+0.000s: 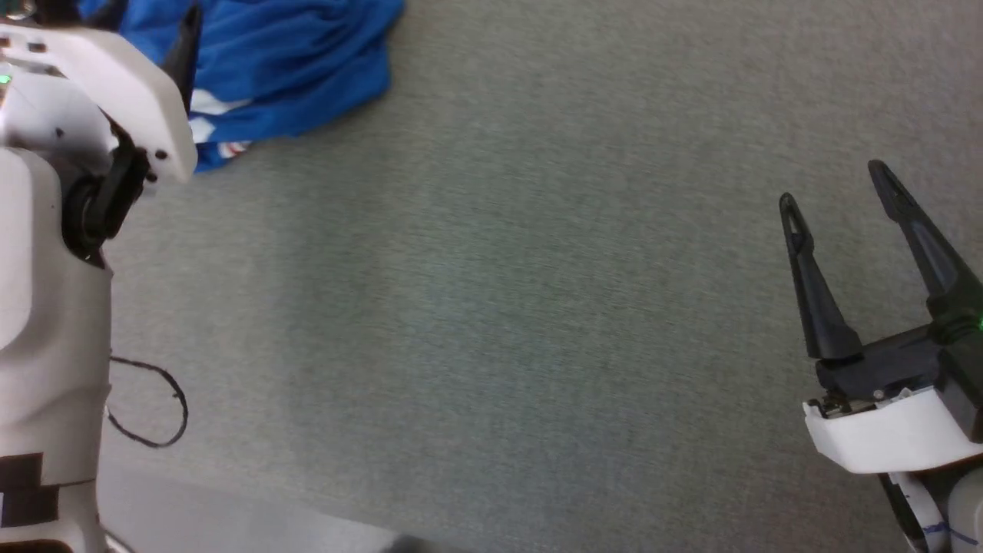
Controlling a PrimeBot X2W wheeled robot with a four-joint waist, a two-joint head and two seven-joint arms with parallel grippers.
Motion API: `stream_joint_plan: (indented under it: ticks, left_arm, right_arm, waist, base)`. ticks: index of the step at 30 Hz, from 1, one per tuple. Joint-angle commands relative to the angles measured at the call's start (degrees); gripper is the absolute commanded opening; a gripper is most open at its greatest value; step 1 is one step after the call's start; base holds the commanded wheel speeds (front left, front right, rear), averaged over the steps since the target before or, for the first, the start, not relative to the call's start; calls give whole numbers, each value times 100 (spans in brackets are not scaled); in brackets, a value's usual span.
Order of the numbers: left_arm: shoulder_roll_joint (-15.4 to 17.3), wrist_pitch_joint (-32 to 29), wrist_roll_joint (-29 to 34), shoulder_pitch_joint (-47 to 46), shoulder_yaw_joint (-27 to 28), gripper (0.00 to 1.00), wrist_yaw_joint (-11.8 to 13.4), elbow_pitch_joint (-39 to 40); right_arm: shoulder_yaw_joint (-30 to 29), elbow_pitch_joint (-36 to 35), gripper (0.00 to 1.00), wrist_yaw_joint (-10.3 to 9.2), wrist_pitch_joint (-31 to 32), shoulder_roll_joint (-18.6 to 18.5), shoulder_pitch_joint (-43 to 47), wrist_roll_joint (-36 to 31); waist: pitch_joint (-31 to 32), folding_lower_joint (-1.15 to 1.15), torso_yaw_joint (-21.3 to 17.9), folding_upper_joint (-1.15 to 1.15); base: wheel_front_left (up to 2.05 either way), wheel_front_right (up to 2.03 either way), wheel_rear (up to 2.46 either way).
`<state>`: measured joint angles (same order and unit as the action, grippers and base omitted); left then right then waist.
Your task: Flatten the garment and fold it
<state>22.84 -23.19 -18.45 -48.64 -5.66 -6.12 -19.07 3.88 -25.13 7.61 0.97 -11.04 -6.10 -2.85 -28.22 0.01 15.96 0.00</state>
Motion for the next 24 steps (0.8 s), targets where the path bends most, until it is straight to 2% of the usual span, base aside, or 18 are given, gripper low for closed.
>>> stream_joint_plan:
  ticks: [1, 7, 12, 13, 14, 15, 24]
  left_arm:
    - [102, -96, 8, -63, -61, 100, -44, -106]
    - [191, -444, -67, 31, -158, 100, -59, -645]
    - [176, -466, -166, -7, -107, 100, -8, -1021]
    - [174, -467, -179, -24, -106, 72, -5, -1092]
    - [177, -448, -184, -44, -115, 21, -8, -1145]
    - [178, -414, -196, -62, -109, 0, -6, -1192]
    - [439, 10, -126, -197, 11, 0, 135, -1288]
  right_arm:
    - [-18, -54, 100, -12, 20, -28, -81, 71]
    - [-111, -161, 100, -12, 89, -128, -53, 144]
    - [-145, -239, 100, -12, 110, -158, -81, 198]
    - [-151, -242, 100, -12, 109, -158, -82, 202]
    - [-155, -235, 100, -12, 104, -159, -85, 206]
    - [-154, -217, 100, -12, 99, -158, -90, 209]
    - [-57, 70, 100, -12, -65, 36, -146, 273]
  waist:
    - [-370, -1, -385, 0]
    - [-593, -1, -593, 0]
    - [-714, -1, -673, 0]
    - [-723, -1, -679, 0]
    - [-723, -1, -685, 0]
    - [-713, -1, -691, 0]
    - [-287, -1, -737, 0]
  base:
    - [0, 0, 0]
    - [0, 0, 0]
    - [0, 0, 0]
    - [0, 0, 0]
    - [0, 0, 0]
    - [0, 0, 0]
    - [0, 0, 0]
